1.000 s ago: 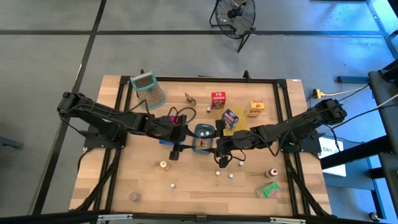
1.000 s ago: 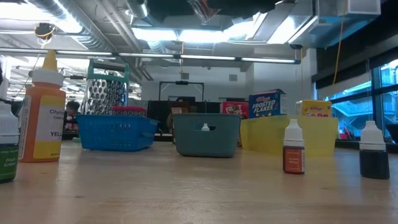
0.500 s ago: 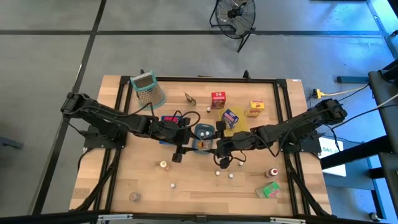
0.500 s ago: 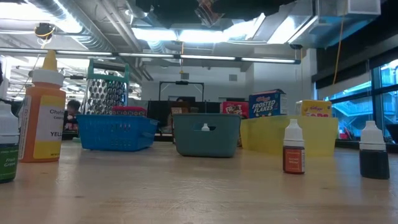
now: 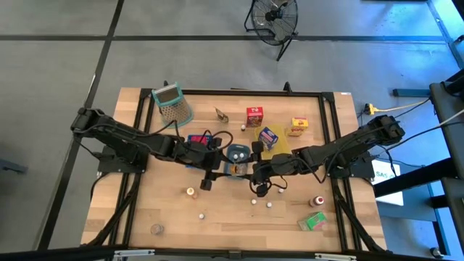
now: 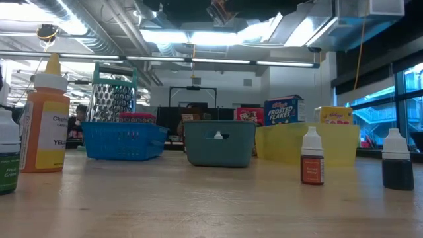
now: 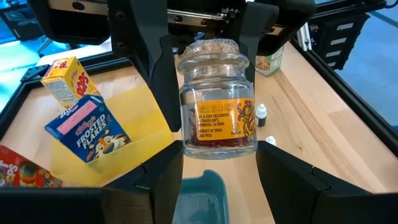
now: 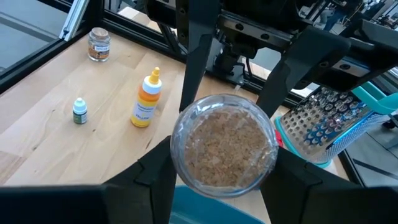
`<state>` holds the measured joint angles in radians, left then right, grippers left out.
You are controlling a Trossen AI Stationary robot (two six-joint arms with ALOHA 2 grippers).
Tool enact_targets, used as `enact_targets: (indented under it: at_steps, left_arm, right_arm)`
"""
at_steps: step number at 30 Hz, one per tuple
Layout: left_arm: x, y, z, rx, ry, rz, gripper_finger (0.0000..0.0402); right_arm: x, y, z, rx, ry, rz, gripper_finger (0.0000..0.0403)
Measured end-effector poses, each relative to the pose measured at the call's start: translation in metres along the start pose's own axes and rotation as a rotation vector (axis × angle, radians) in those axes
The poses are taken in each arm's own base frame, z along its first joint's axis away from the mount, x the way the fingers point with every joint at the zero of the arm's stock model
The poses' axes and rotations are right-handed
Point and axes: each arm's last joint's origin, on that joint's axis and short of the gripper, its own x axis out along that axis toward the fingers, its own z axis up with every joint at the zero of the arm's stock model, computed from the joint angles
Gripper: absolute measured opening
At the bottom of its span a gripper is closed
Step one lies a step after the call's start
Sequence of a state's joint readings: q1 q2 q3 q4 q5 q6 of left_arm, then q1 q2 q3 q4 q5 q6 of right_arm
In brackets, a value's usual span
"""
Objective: Pick & Place Kitchen Items
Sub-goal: Put the right brown seasoning bottle into the blue bin
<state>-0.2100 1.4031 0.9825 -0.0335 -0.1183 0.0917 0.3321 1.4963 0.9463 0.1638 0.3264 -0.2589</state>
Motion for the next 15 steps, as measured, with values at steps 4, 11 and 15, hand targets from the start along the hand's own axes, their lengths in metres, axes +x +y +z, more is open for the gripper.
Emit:
enact_targets:
  at_steps: [4, 11, 15]
  left_arm:
    - [-0.0002, 0.0000, 0.0001, 0.000, 0.000, -0.002, 0.0194]
    - [-0.0002, -0.0001, 0.0001, 0.011, -0.001, -0.005, 0.0196]
    - [-0.0004, -0.0010, 0.0017, 0.049, -0.013, -0.013, 0.0213]
  right_arm:
    - [0.0001, 0.0000, 0.0001, 0.001, 0.000, 0.000, 0.0183]
    - [0.0001, -0.0001, 0.0002, 0.000, 0.003, 0.000, 0.0183]
    - [0.0004, -0.0003, 0.0008, 0.002, -0.002, -0.002, 0.0183]
